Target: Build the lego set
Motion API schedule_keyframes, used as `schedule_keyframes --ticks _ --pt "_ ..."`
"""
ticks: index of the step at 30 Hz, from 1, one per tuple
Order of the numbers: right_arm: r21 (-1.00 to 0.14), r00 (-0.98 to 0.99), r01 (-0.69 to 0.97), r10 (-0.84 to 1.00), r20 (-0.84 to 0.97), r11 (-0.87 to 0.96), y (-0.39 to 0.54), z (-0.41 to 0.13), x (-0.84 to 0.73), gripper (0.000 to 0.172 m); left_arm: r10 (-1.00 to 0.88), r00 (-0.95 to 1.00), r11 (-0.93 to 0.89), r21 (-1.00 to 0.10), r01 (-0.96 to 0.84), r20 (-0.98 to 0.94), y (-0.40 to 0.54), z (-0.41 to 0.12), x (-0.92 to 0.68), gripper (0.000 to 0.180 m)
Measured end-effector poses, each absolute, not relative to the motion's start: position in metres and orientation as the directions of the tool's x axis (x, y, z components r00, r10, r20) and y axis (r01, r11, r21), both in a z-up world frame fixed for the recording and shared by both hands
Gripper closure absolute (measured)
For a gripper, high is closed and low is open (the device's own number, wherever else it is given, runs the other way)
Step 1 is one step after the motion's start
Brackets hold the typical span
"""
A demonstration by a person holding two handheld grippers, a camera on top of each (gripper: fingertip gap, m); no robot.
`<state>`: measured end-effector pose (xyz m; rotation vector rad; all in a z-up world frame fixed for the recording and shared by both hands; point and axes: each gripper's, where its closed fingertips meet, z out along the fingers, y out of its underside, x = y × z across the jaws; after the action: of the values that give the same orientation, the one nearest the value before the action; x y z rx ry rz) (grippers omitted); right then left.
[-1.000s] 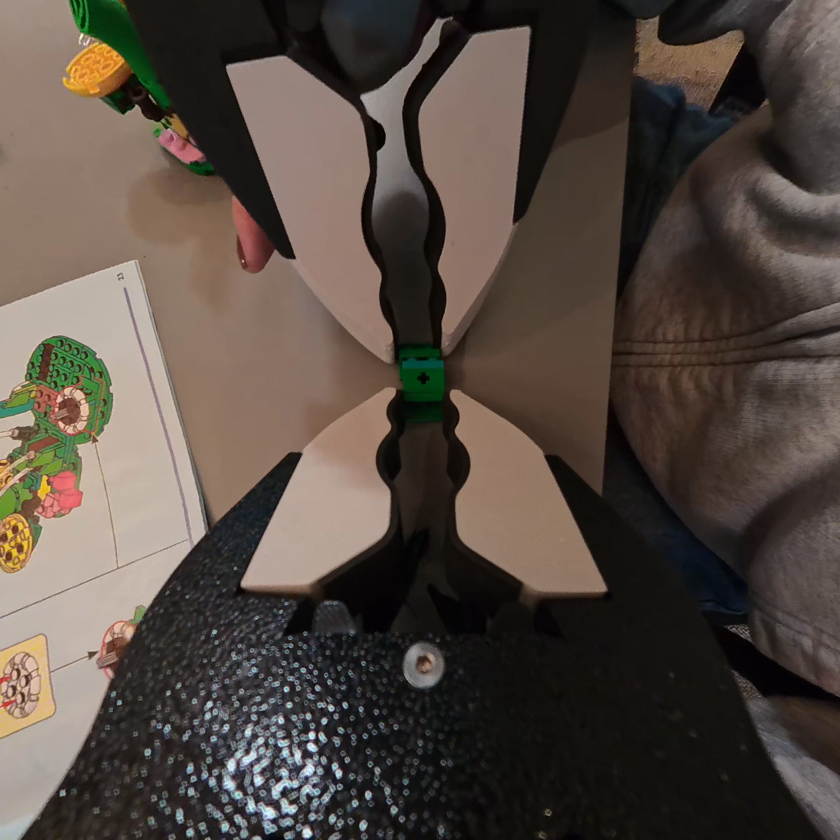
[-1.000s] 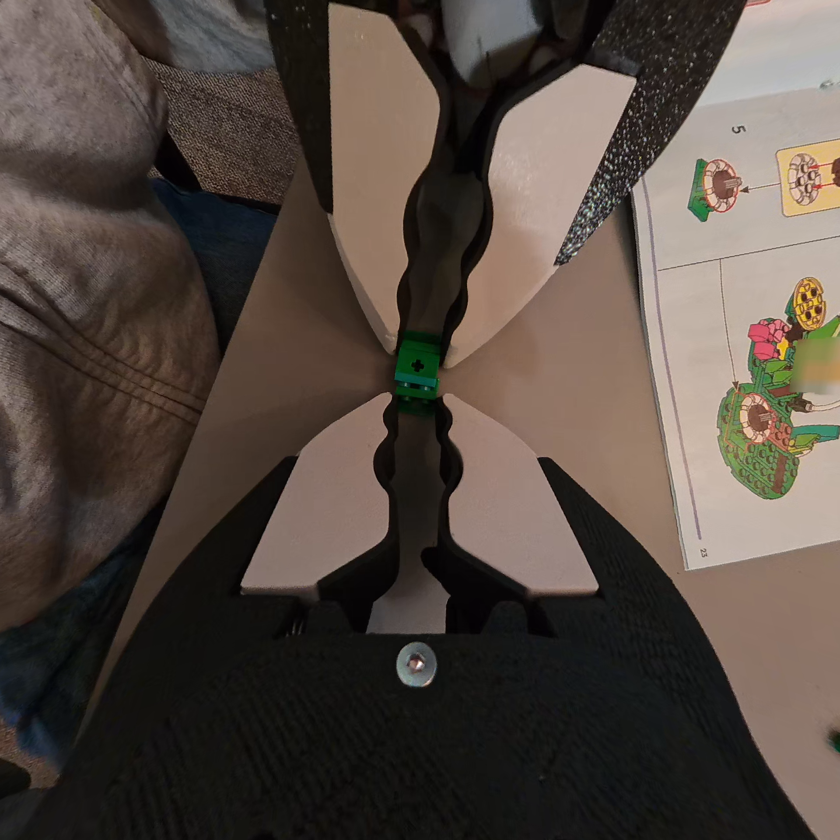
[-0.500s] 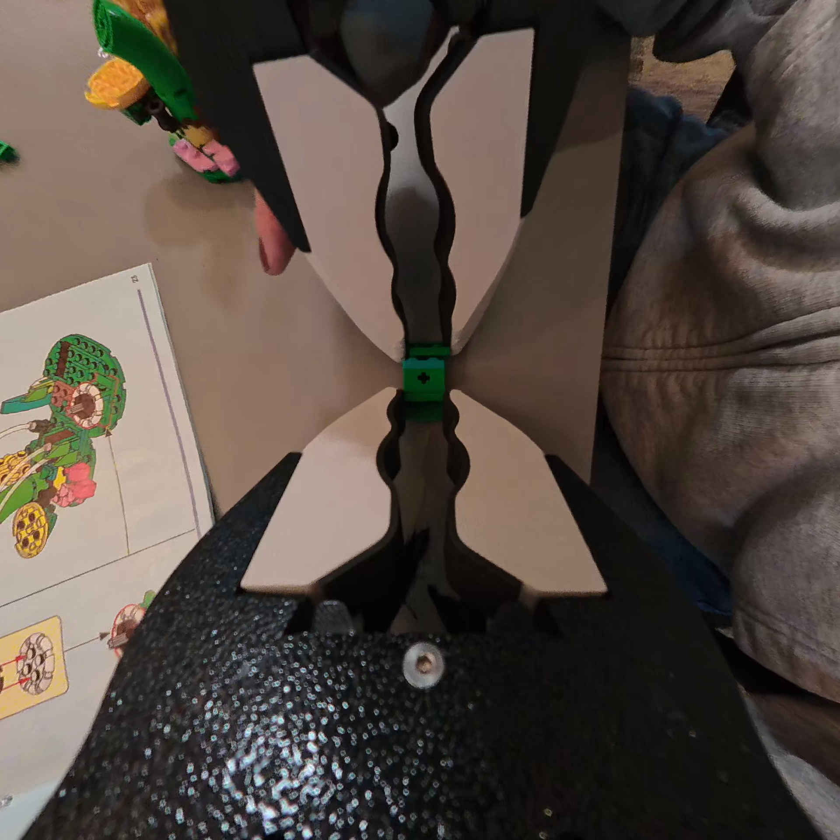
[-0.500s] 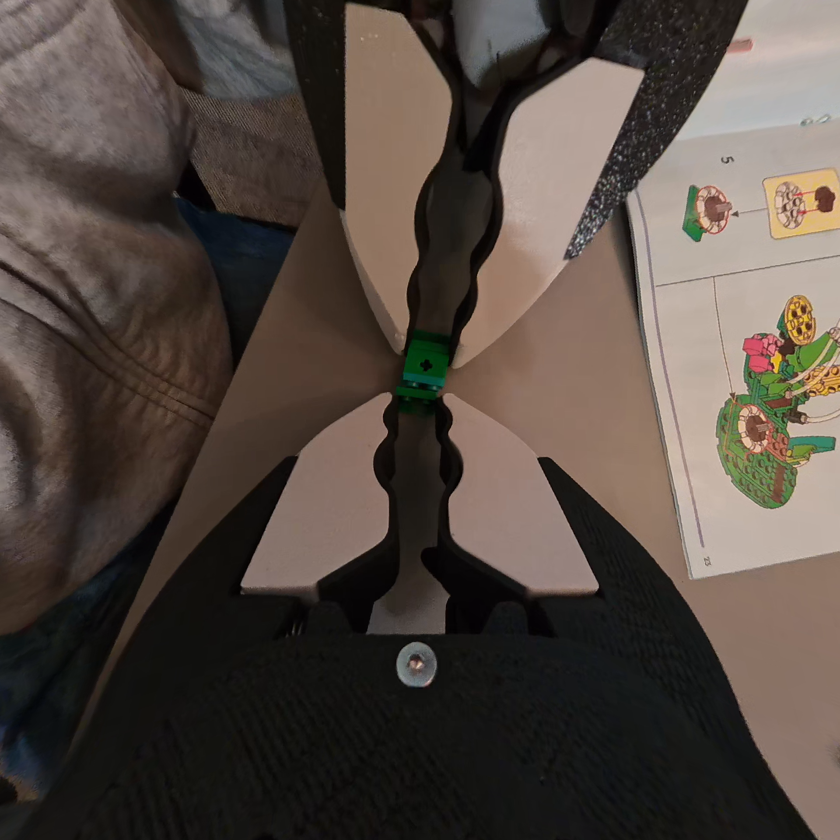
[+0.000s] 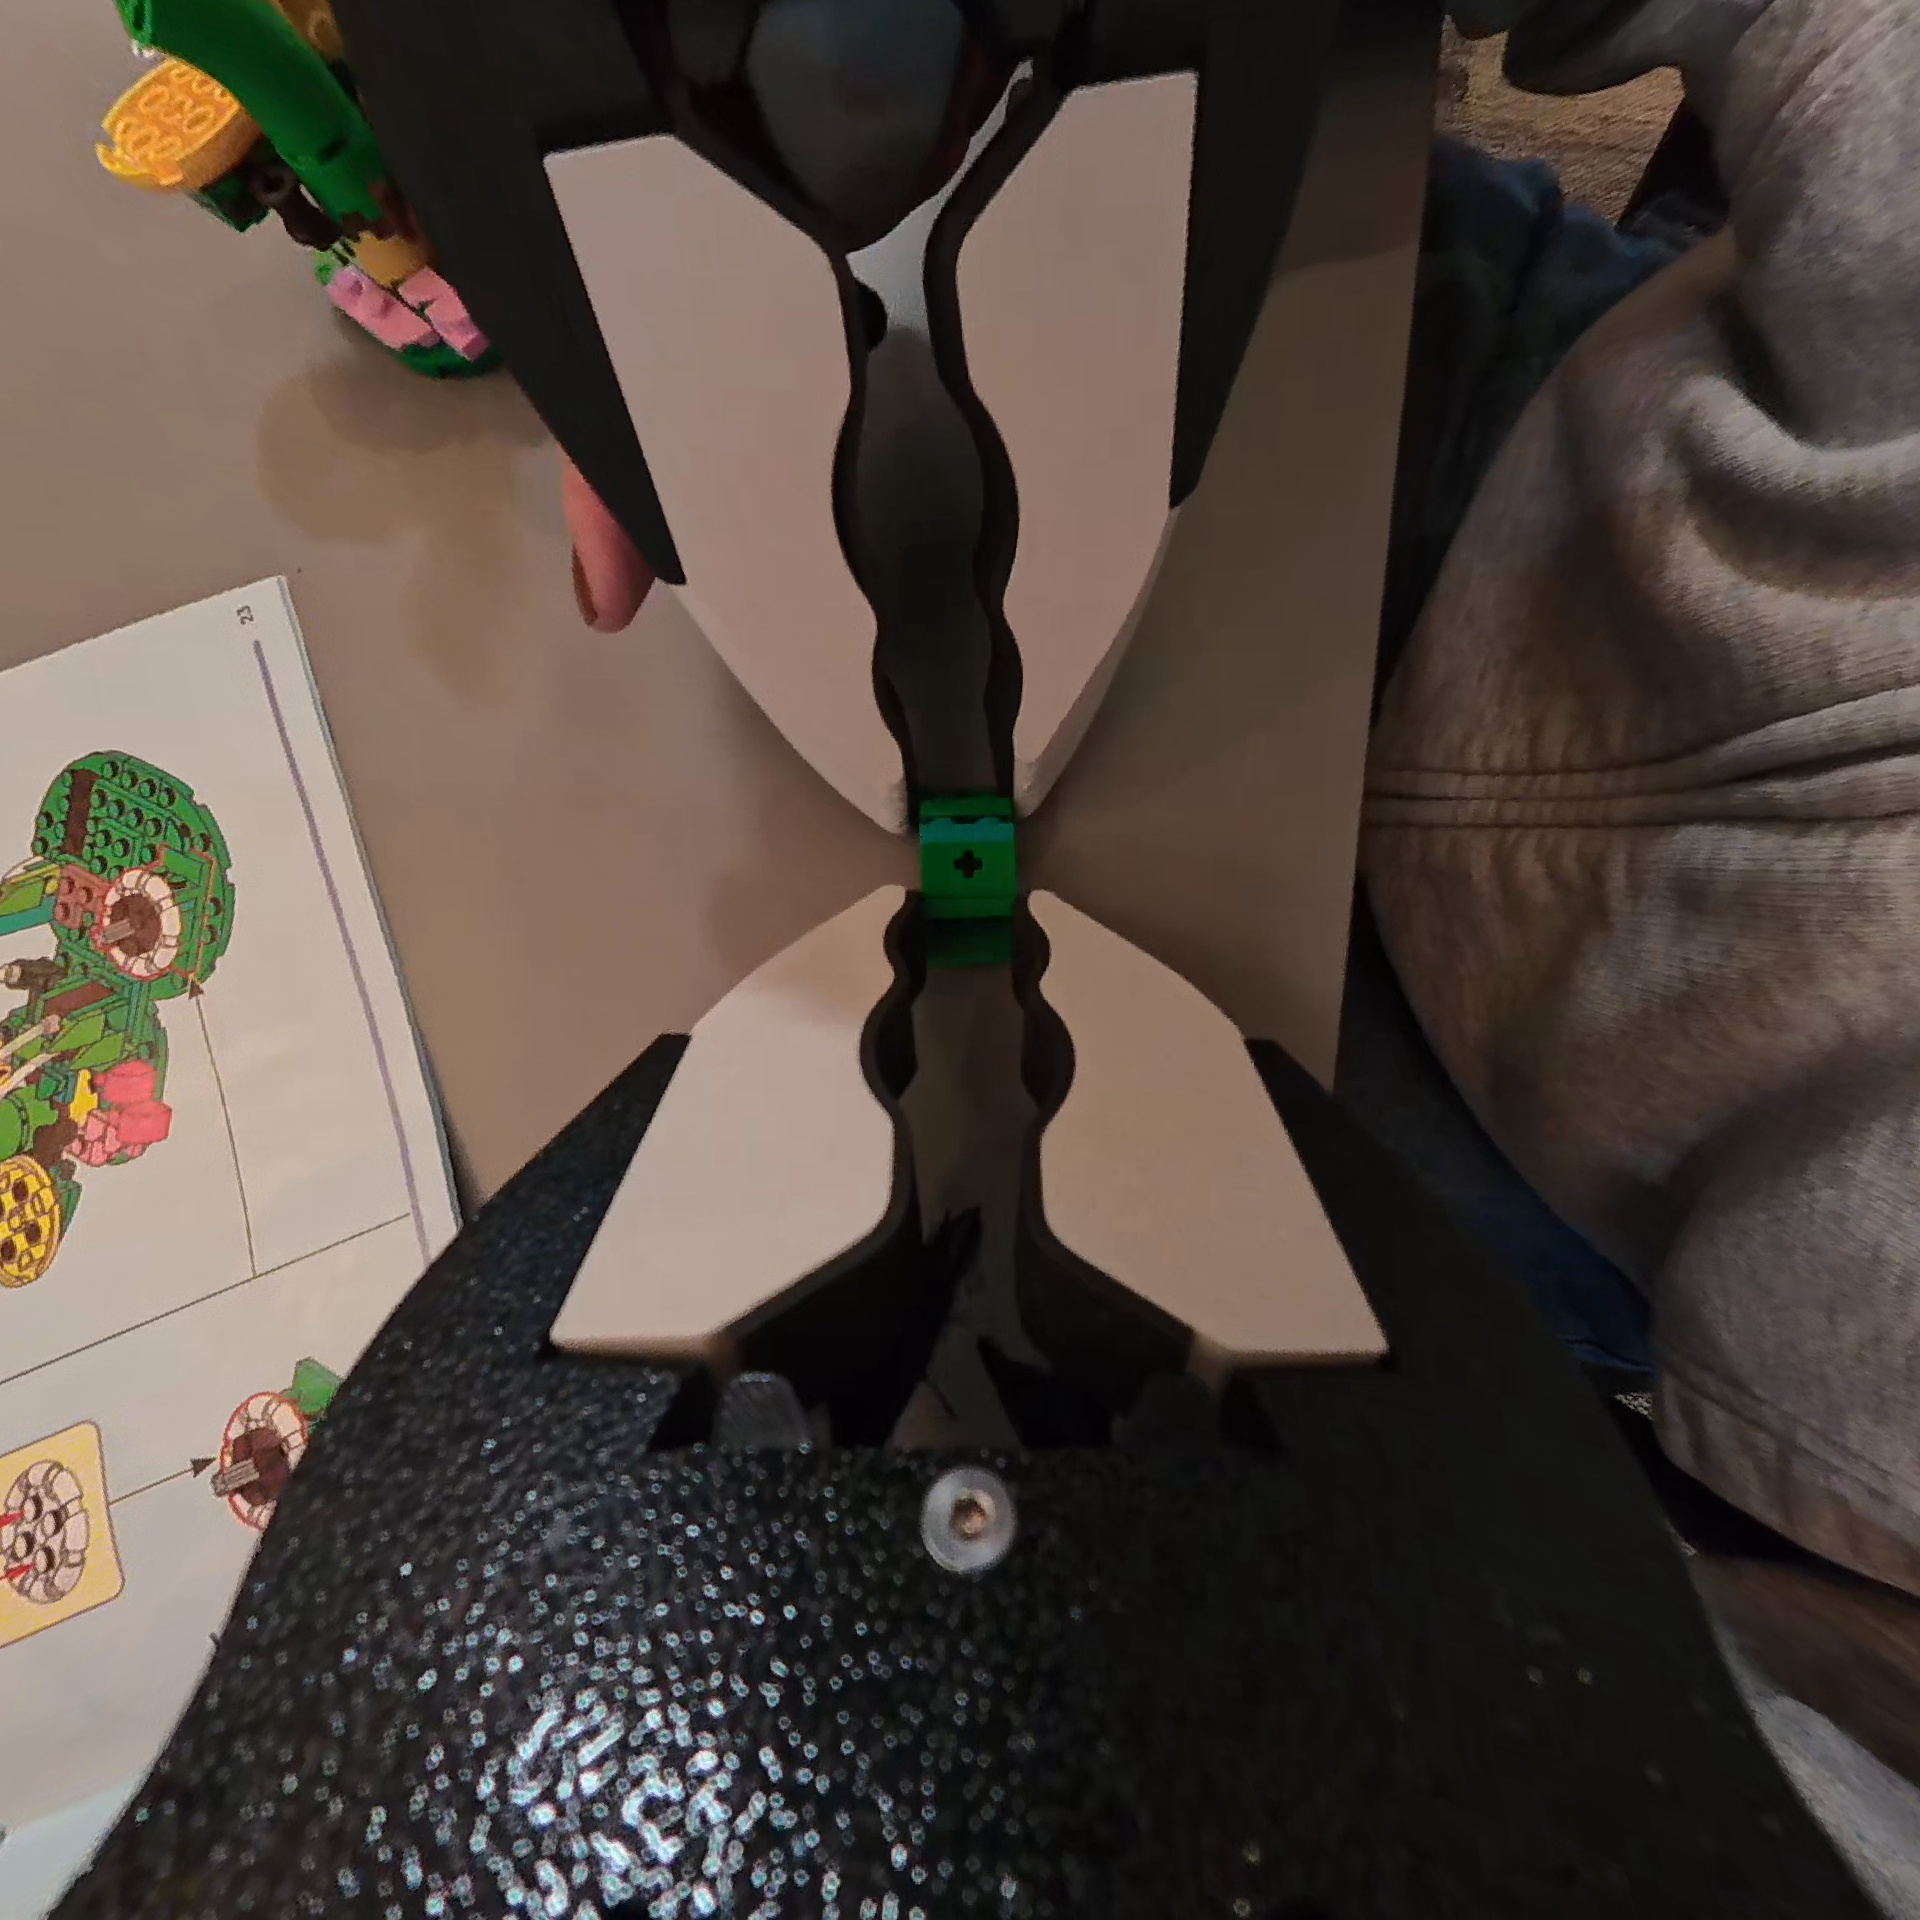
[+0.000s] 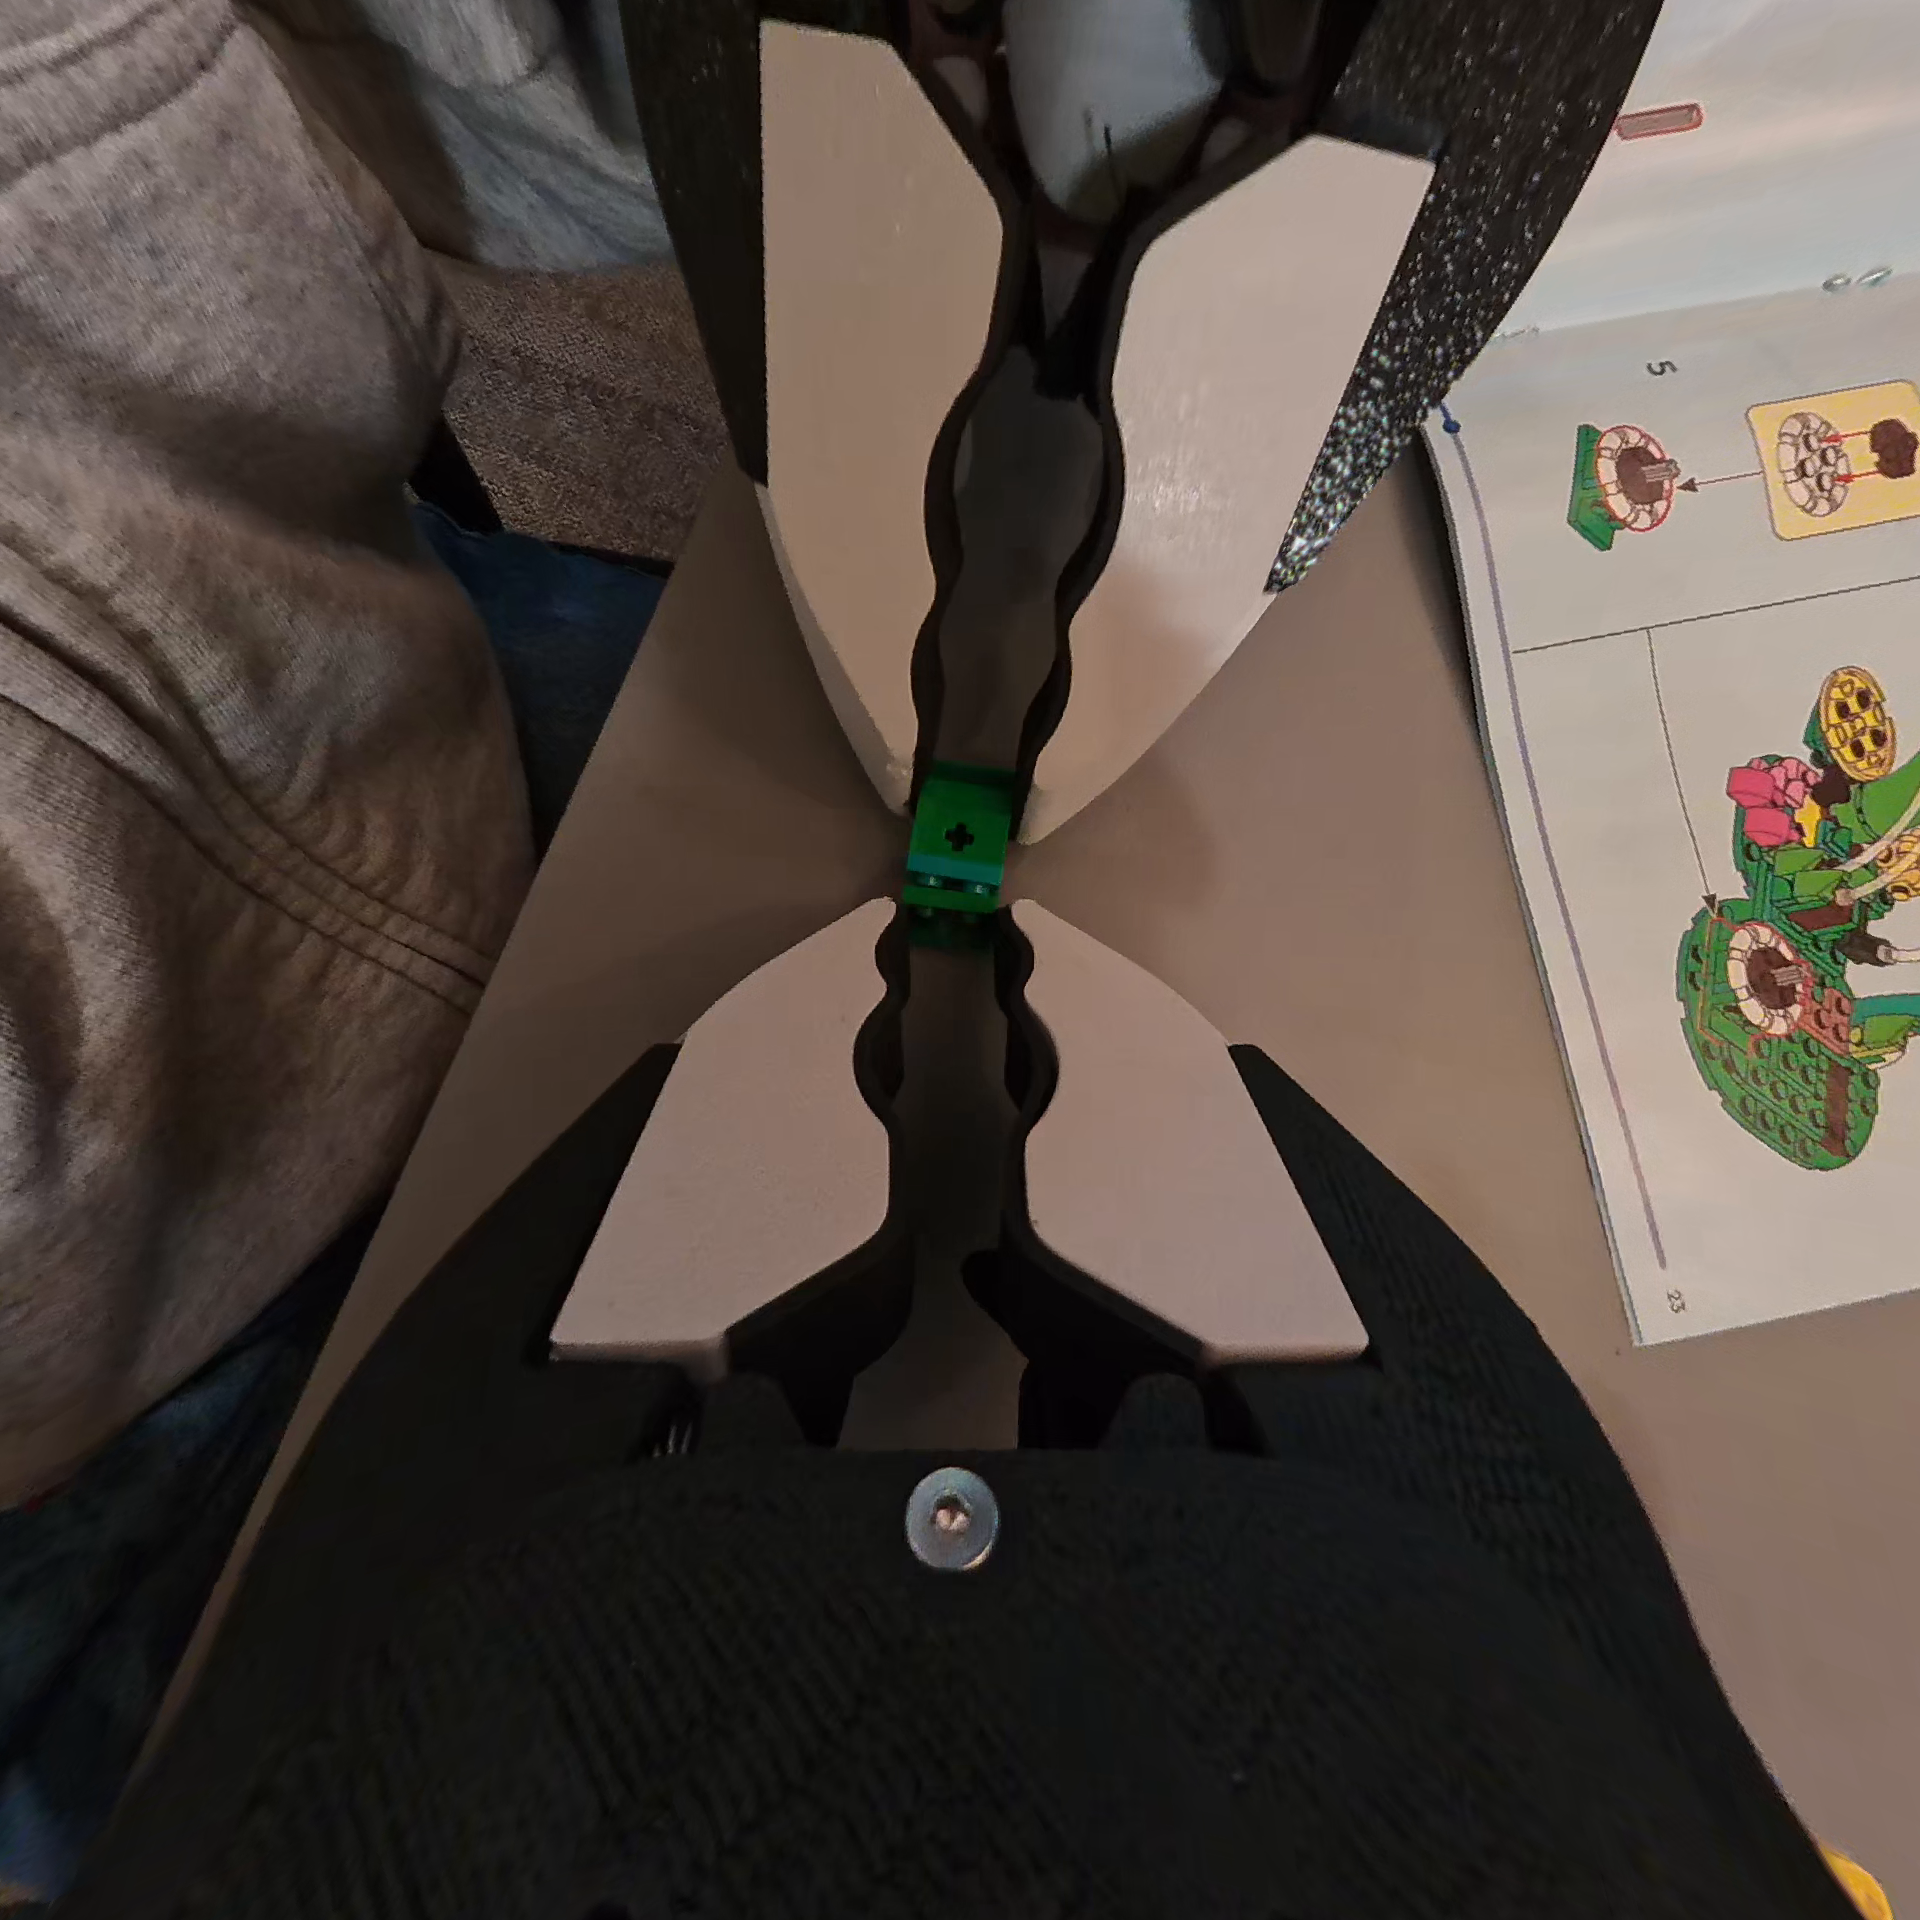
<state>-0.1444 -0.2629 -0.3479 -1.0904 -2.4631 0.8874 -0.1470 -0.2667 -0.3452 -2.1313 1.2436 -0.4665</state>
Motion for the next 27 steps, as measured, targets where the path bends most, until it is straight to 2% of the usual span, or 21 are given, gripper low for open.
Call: schedule_keyframes --ticks 9,15,21,27 --pt "-0.617 -0.647 0.591 0.762 0.021 0.52 -0.2639 -0.3476 -0.1423 0.158 -0.863 0.505 -0.386 -0.638 -0.667 -0.006 -0.2667 -0.348 -0.1469 0.164" --pt "-0.547 -0.652 0.609 0.755 0.065 0.573 -0.266 -0.3471 -0.142 0.158 -0.865 0.501 -0.381 -0.592 -0.71 -0.045 -0.2683 -0.3479 -0.1482 0.164" --pt "-0.582 -0.649 0.602 0.76 0.042 0.547 -0.268 -0.3469 -0.1425 0.158 -0.864 0.502 -0.385 -0.589 -0.711 -0.041 -0.27 -0.3477 -0.1485 0.164" --pt "-0.565 -0.642 0.614 0.765 0.047 0.551 -0.2681 -0.3464 -0.1432 0.159 -0.858 0.511 -0.394 -0.58 -0.713 -0.045 -0.2698 -0.3471 -0.1482 0.164"
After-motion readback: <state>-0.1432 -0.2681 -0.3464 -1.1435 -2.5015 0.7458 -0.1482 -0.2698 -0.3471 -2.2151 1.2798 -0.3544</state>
